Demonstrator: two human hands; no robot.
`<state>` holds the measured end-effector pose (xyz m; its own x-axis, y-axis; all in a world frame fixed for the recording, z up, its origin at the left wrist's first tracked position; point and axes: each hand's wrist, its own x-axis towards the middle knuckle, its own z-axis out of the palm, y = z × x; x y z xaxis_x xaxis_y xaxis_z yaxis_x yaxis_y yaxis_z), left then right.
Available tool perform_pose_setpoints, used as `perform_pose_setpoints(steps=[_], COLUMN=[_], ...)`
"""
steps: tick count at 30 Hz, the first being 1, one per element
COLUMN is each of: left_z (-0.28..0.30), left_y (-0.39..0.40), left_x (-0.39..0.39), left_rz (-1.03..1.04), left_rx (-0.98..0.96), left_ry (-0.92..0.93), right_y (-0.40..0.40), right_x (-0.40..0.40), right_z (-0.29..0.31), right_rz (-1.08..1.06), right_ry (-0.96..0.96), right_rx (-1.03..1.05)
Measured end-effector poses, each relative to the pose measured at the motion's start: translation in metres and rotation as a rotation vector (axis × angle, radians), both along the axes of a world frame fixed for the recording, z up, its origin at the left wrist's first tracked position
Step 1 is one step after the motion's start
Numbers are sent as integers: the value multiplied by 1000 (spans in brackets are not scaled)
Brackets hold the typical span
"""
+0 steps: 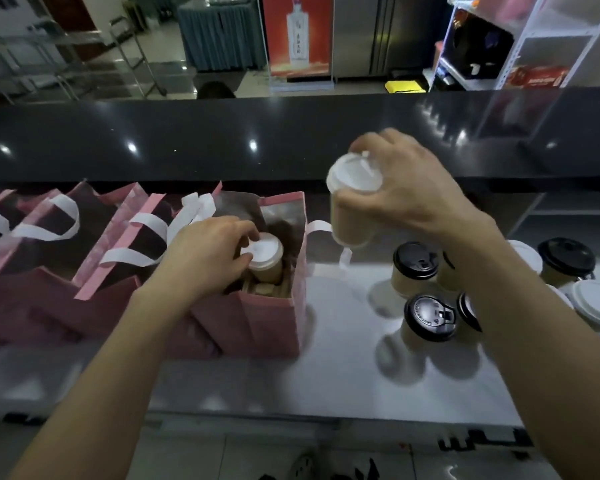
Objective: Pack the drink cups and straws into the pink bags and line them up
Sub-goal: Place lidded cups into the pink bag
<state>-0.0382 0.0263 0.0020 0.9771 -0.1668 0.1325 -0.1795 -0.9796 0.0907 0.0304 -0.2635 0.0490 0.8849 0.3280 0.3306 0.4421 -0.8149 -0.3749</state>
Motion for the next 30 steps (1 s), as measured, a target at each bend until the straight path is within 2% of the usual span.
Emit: perform_pose_setpoints(steps=[2,4,8,10,15,20,24,30], left_z=[-1,-5,-16,-19,-30,-34,-36,-34], left_y=[11,23,44,51,65,70,74,75], left_x=[-5,-9,-16,-19,-21,-19,-16,-17], left_rz=[7,16,11,24,-10,-66,-74,-75], left_rx=[24,70,127,77,-22,-170,-182,-171], left_ry=[-19,-10,72,94,142,172,159,158], right_y=[32,65,111,122,140,172,193,194], right_x=[5,10,25,32,37,29,20,18], right_z=[13,12,-16,-35,-71,-88,-104,-122], right_rz=[92,182,263,284,375,468,539,627], right_ry=[1,44,114,157,287,321,309,181], right_rx=[100,109,-158,-301,-509,-636,-826,-838])
